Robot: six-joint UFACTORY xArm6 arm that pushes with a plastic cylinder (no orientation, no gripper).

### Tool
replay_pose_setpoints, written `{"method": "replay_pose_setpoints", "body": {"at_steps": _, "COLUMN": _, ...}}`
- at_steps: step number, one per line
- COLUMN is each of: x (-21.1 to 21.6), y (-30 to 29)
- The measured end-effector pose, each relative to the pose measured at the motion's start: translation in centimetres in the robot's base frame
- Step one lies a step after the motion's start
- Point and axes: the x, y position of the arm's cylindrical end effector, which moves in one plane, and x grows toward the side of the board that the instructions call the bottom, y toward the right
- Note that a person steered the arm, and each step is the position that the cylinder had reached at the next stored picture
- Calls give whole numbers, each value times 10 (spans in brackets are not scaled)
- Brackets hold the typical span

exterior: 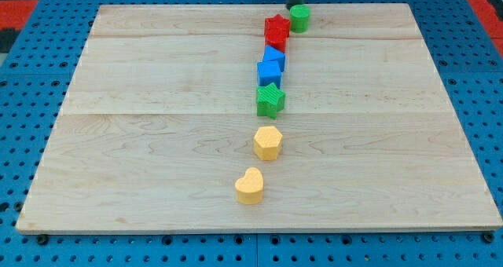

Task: Slightly push the green circle into the top side of the red star

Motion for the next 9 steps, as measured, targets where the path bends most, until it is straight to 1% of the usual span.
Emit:
{"method": "replay_pose_setpoints", "body": {"at_steps": 1, "x": 12, "y": 37}}
{"method": "replay_pose_setpoints", "body": {"at_steps": 8, "x": 17, "y": 44}}
{"method": "replay_pose_setpoints", "body": {"at_steps": 9, "x": 27, "y": 39}}
